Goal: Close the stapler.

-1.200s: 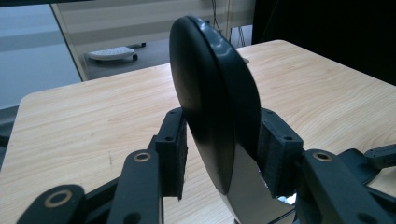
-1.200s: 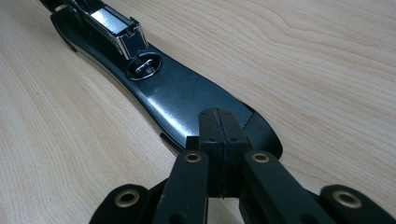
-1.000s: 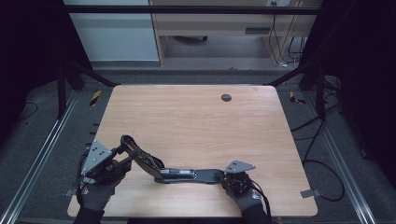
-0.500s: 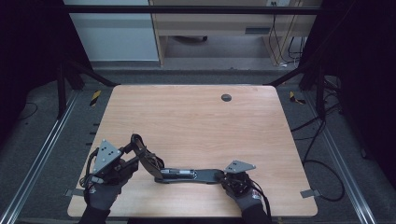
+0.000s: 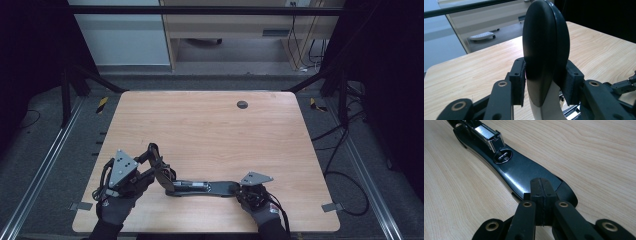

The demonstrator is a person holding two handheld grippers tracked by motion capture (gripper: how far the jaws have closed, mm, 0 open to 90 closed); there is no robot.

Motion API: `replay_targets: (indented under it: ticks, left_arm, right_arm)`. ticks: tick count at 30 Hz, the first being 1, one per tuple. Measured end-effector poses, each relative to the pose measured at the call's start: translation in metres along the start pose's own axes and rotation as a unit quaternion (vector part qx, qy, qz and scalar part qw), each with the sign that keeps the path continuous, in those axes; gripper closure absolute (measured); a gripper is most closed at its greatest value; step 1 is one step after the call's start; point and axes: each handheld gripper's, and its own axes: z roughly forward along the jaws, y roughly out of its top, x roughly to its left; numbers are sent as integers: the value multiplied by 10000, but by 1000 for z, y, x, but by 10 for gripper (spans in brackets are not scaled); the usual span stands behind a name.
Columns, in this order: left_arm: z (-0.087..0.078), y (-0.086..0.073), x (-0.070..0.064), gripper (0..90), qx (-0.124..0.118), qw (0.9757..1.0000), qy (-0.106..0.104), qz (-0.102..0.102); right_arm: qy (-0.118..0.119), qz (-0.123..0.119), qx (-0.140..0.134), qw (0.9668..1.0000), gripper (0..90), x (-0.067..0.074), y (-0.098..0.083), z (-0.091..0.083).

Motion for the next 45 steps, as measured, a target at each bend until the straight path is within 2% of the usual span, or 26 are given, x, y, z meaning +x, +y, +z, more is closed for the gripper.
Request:
replay_targets:
  ticks: [19, 20, 21, 25, 28, 30, 45]
  left_arm:
    - [5, 4, -11, 590, 26, 9998, 69, 190]
    - [5, 4, -11, 590, -23, 9996, 79, 255]
    - [5, 4, -12, 590, 27, 9998, 78, 198]
    - [6, 5, -14, 590, 23, 9997, 86, 224]
    - [8, 6, -15, 590, -22, 9994, 111, 340]
    - [8, 6, -17, 589, 40, 9995, 99, 313]
    - [14, 9, -31, 589, 48, 9983, 176, 555]
  right_arm:
    - [35, 12, 4, 10000, 900, 0, 0, 0]
    - [32, 7, 3, 10000, 900, 0, 0, 1]
    - [33, 6, 6, 10000, 900, 0, 0, 0]
    - [37, 8, 2, 10000, 900, 0, 0, 1]
    - [41, 25, -10, 10000, 900, 0, 0, 1]
    - [47, 26, -8, 10000, 900, 0, 0, 1]
    - [55, 50, -8, 10000, 900, 0, 0, 1]
